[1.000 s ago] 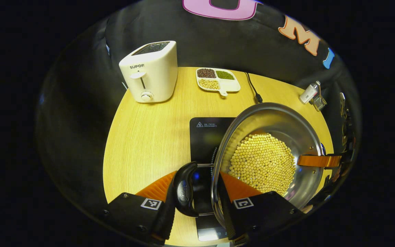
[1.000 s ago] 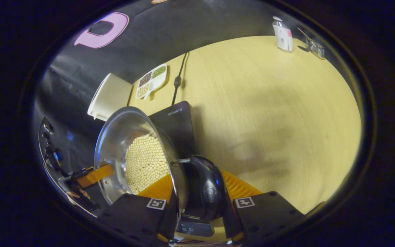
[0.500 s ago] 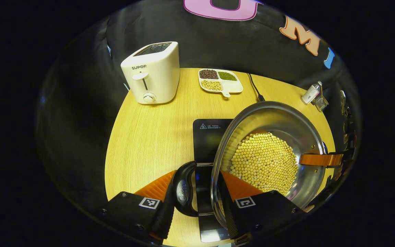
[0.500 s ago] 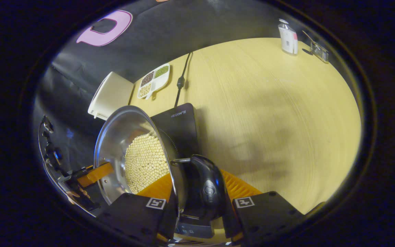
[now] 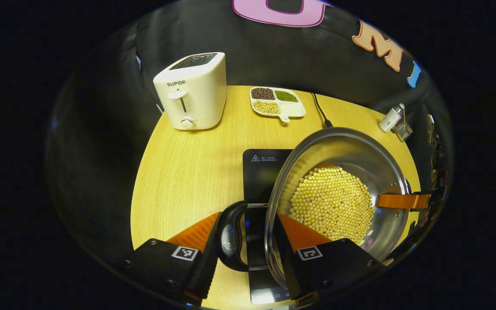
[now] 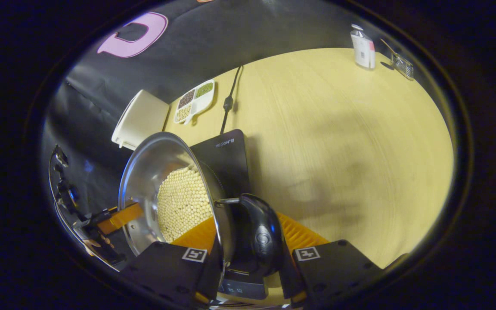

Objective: First push the handle of the pot to place it horizontally, then grasp the pot with both hands and set it on the induction cooktop.

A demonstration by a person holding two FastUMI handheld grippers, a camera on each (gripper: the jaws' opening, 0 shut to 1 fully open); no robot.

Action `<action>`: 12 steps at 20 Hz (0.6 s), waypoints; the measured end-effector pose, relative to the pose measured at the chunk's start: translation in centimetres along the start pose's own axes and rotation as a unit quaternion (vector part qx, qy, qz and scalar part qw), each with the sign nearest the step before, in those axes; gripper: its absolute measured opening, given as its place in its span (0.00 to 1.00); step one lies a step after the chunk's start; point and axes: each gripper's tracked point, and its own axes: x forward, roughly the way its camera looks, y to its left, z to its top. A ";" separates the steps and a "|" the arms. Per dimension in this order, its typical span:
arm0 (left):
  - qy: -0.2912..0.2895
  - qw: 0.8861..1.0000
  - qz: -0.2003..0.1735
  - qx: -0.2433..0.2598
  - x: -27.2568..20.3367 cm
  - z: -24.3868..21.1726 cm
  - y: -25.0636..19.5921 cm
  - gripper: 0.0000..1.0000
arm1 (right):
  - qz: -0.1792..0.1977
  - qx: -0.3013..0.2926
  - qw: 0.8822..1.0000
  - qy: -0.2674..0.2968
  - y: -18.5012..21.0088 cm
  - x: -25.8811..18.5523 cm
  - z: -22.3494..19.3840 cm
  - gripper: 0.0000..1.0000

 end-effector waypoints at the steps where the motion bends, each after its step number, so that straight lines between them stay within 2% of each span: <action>1: -0.008 1.000 0.003 -0.007 0.0 0.1 -0.1 0.70 | 0.004 -0.004 1.000 -0.002 0.1 -0.4 0.2 0.65; 2: -0.017 1.000 0.009 -0.018 0.1 0.3 0.1 0.72 | 0.010 -0.008 1.000 -0.011 0.3 -0.5 0.3 0.60; 3: -0.034 0.999 0.014 -0.028 -0.1 0.8 0.2 0.73 | 0.010 -0.014 1.000 -0.021 0.4 -0.6 0.5 0.73; 5: -0.059 0.997 0.017 -0.045 -0.4 1.3 0.1 1.00 | 0.012 -0.026 0.999 -0.040 0.3 -1.3 0.8 0.98; 6: -0.069 0.996 0.014 -0.050 -0.6 1.4 -0.1 0.98 | 0.012 -0.031 0.998 -0.046 0.2 -1.6 0.9 0.94; 7: -0.074 0.996 0.012 -0.055 -1.0 1.5 -0.3 0.98 | 0.011 -0.035 0.998 -0.052 0.1 -1.9 1.1 1.00; 8: -0.081 0.995 0.011 -0.059 -1.2 1.6 -0.4 1.00 | 0.011 -0.039 0.998 -0.057 0.0 -2.1 1.1 0.94; 9: -0.087 0.994 0.011 -0.061 -1.4 1.7 -0.4 0.98 | 0.011 -0.042 0.997 -0.062 0.0 -2.3 1.2 1.00; 10: -0.093 0.994 0.014 -0.061 -1.7 1.8 -0.2 0.98 | 0.010 -0.044 0.997 -0.068 0.1 -2.6 1.2 0.94; 11: -0.097 0.993 0.018 -0.059 -1.9 1.7 -0.1 0.98 | 0.010 -0.045 0.996 -0.075 0.0 -3.0 1.5 1.00; 12: -0.101 0.993 0.022 -0.057 -2.1 1.8 0.0 0.98 | 0.009 -0.045 0.995 -0.084 0.0 -3.4 1.7 1.00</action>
